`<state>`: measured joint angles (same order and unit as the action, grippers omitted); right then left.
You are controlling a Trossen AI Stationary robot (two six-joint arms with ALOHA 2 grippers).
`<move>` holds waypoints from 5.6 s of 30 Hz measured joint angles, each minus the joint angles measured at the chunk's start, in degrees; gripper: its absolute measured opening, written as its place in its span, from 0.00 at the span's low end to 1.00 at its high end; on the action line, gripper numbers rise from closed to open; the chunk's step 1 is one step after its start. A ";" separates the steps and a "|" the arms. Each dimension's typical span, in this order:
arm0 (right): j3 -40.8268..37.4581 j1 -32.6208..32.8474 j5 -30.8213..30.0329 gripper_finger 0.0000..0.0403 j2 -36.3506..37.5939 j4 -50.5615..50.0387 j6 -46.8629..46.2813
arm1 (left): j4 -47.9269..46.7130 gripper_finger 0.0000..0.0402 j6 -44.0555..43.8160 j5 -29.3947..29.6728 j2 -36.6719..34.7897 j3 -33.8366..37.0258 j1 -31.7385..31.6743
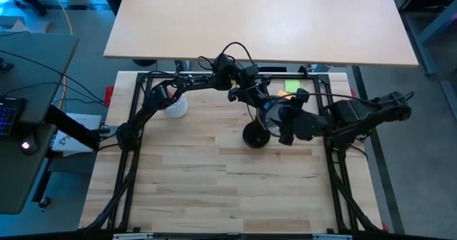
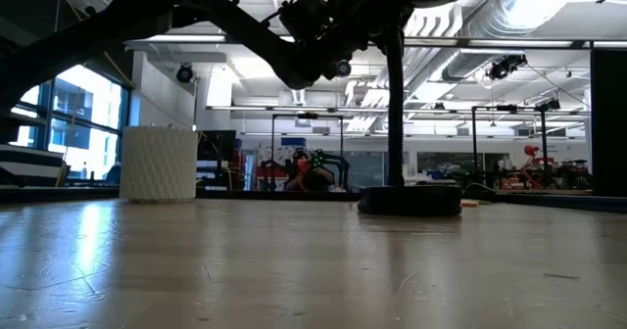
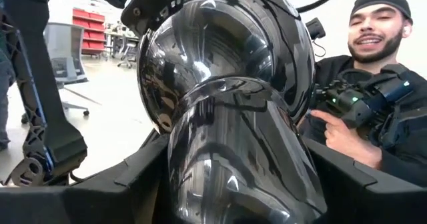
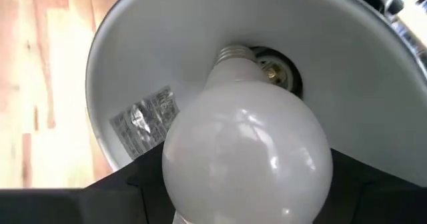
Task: Screw lightbulb
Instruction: Insert the light bulb into the desk lamp
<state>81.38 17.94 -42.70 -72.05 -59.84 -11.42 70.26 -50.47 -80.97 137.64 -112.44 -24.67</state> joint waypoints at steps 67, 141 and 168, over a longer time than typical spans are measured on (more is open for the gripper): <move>0.04 18.69 -10.13 0.61 0.09 -9.73 -18.20 | -12.78 0.73 2.55 -0.41 -8.52 -0.07 -8.76; -25.99 6.84 26.15 0.61 -4.59 45.91 -0.22 | -46.66 0.64 79.12 109.79 -51.14 60.72 47.61; -64.54 -5.48 35.16 0.61 -5.20 120.97 -10.69 | -49.19 0.64 74.81 90.06 -51.39 60.78 38.76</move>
<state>16.84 12.46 -7.53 -77.25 61.12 -22.11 21.08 24.34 9.09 86.26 -51.66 14.10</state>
